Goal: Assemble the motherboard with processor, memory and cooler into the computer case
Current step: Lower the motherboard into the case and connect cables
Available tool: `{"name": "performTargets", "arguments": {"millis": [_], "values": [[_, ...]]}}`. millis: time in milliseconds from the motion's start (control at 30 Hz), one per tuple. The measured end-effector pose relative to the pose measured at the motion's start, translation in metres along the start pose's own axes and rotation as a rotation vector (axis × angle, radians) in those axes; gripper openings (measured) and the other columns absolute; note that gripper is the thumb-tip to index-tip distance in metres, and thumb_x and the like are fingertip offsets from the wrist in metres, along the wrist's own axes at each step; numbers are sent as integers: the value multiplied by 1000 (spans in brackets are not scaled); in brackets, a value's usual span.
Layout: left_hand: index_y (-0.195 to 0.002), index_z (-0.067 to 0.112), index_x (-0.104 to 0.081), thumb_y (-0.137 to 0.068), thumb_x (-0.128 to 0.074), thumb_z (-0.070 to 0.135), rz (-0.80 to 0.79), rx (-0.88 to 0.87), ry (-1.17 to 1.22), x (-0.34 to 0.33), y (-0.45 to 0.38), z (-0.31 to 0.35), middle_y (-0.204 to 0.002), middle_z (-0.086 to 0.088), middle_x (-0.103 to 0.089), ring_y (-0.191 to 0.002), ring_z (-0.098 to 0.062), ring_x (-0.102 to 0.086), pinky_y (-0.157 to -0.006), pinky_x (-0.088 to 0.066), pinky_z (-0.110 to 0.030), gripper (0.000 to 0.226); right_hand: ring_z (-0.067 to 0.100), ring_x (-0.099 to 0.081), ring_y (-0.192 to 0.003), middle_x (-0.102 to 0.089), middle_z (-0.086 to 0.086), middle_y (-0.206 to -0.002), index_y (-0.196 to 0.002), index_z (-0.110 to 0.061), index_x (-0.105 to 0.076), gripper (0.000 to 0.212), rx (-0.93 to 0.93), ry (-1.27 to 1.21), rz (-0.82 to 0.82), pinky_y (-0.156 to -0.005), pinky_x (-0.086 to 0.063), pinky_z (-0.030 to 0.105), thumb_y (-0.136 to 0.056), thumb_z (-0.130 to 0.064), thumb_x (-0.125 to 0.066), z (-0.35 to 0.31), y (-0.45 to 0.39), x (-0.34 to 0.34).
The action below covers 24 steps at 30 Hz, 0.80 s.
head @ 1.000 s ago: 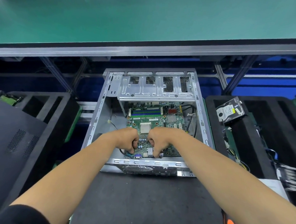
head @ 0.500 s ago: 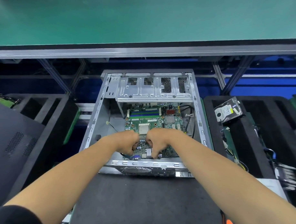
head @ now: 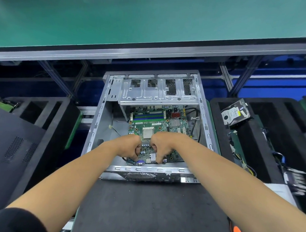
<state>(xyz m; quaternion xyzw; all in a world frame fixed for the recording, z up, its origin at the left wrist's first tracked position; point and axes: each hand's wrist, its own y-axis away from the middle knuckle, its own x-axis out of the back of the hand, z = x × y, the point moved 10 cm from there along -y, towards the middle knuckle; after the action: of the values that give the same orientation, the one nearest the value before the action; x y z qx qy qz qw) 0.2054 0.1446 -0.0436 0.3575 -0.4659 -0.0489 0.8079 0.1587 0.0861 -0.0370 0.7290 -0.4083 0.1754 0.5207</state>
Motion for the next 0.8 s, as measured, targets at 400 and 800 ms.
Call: {"name": "performTargets", "arguments": {"millis": [400,800], "values": [[-59,19,-55,-72,-80,16,11,-64,-209,4,1,16,-66,5,-61,-66,-12,-54,-57,-38,-23,29,18,-51,-58,-63,5,-71,-83,-4,-65,30,-7,3,-2,-51,-40,26,-64,-20,-82,1,0,0],[-75,8,-67,-74,-77,11,54,-50,-80,11,3,9,-68,6,-62,-61,-5,-53,-53,-38,-16,11,19,-50,-60,-61,5,-73,-78,-9,-60,30,-15,14,-9,-51,-39,27,-63,-22,-83,2,-3,-2]]}}
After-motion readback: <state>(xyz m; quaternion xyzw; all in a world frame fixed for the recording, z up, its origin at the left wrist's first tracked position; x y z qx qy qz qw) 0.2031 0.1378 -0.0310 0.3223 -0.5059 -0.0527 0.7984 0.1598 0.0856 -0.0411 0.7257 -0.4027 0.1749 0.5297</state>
